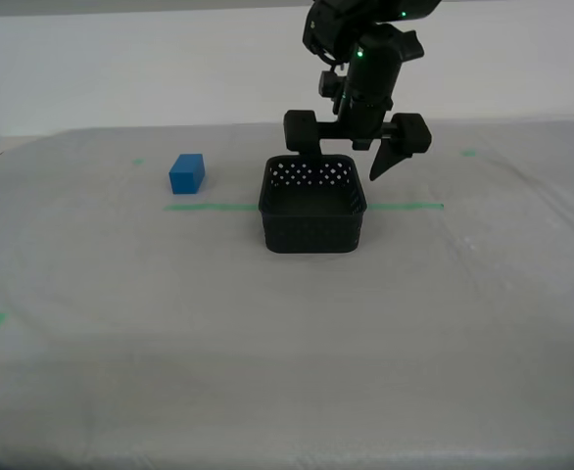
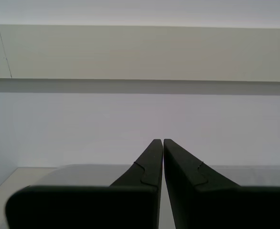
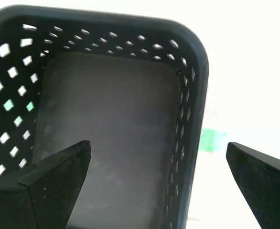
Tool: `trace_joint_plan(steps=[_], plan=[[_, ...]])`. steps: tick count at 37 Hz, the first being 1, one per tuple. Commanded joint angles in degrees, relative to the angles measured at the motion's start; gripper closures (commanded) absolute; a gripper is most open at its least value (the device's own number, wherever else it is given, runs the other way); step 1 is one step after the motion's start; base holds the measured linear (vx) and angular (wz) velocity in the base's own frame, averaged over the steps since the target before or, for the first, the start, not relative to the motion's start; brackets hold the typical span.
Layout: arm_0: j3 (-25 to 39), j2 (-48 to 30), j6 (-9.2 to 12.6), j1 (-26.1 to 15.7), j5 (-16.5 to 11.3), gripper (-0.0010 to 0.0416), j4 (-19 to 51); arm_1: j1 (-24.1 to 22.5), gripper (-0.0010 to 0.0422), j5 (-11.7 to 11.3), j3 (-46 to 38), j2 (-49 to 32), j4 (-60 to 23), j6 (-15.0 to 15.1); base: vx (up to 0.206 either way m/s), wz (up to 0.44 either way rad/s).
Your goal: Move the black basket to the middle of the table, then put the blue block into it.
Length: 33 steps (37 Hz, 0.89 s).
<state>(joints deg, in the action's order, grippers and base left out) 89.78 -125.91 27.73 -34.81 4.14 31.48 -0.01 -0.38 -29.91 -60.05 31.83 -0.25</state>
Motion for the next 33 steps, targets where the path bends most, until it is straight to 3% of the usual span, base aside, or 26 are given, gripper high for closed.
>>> trace_joint_plan(steps=[1,11,19,33], plan=[[1.9,0.3,-1.2,0.0,0.1,0.0006,2.8,0.0,0.0412,0.0,-0.1,0.0,0.3,0.1,0.0,0.0],[3.0,3.7,-3.8,0.0,0.3,0.0006,5.4,0.0,0.0412,0.0,-0.1,0.0,0.3,0.1,0.0,0.0],[0.9,8.7,-6.0,0.5,3.3,0.0004,6.3,0.0,0.0412,0.0,-0.1,0.0,0.3,0.1,0.0,0.0],[-5.5,16.0,-11.5,6.8,3.0,0.0005,7.9,0.0,0.0412,0.0,-0.1,0.0,0.3,0.1,0.0,0.0]])
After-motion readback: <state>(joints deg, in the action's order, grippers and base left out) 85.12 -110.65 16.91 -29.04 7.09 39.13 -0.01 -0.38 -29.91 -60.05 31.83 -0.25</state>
